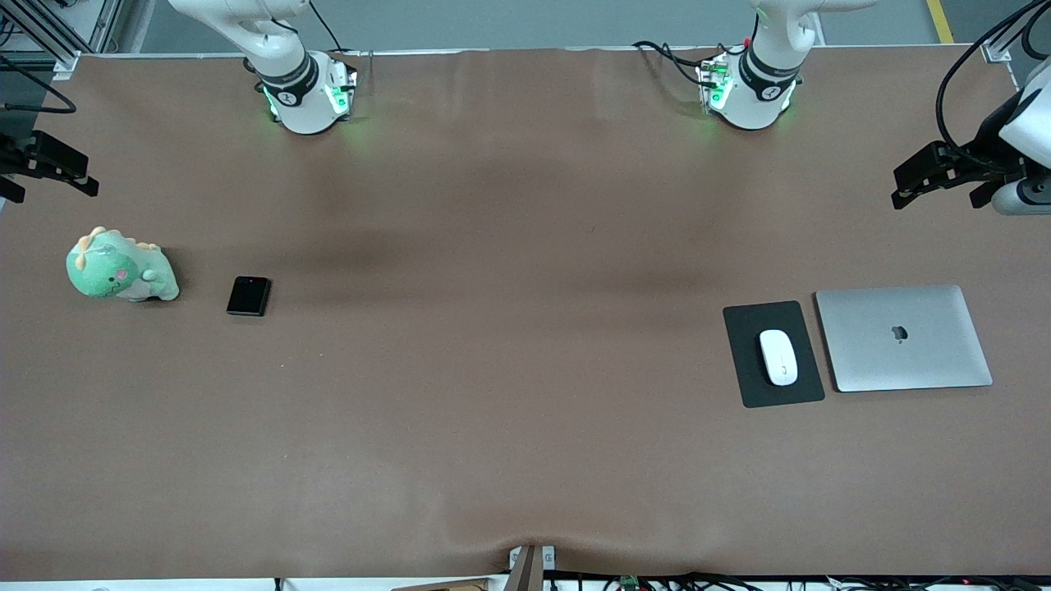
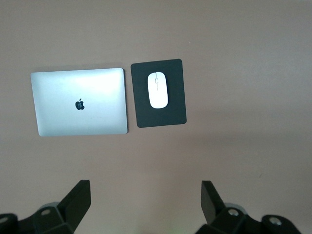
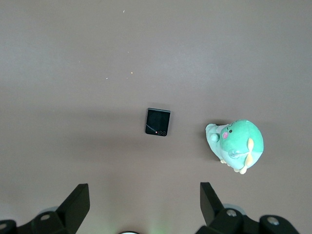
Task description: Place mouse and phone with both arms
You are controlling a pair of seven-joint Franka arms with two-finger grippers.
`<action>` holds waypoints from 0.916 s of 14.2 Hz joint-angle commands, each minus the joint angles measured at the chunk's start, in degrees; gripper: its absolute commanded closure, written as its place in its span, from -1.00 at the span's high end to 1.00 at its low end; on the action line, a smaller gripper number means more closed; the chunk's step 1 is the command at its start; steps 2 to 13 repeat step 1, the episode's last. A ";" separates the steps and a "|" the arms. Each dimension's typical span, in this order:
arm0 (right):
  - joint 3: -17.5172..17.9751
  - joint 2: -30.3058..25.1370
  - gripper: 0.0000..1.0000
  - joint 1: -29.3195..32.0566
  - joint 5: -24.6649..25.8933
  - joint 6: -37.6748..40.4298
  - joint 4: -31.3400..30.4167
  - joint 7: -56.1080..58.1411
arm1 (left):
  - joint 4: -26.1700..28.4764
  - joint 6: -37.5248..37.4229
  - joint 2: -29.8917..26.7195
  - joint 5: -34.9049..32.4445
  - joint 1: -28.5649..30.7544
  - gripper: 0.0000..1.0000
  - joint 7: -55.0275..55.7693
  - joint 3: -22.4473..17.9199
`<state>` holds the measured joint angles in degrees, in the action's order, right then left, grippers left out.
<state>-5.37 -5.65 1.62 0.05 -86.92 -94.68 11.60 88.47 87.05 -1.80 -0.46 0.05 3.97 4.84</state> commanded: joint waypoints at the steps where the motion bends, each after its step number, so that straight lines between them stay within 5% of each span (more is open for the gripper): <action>1: 0.10 -0.15 1.00 0.31 1.18 0.26 0.46 -0.17 | -1.19 -1.19 0.31 0.81 0.30 1.00 0.07 0.35; 13: 0.10 -0.15 1.00 0.31 1.18 0.26 0.46 -0.17 | -1.19 -1.19 0.31 0.81 0.30 1.00 0.07 0.35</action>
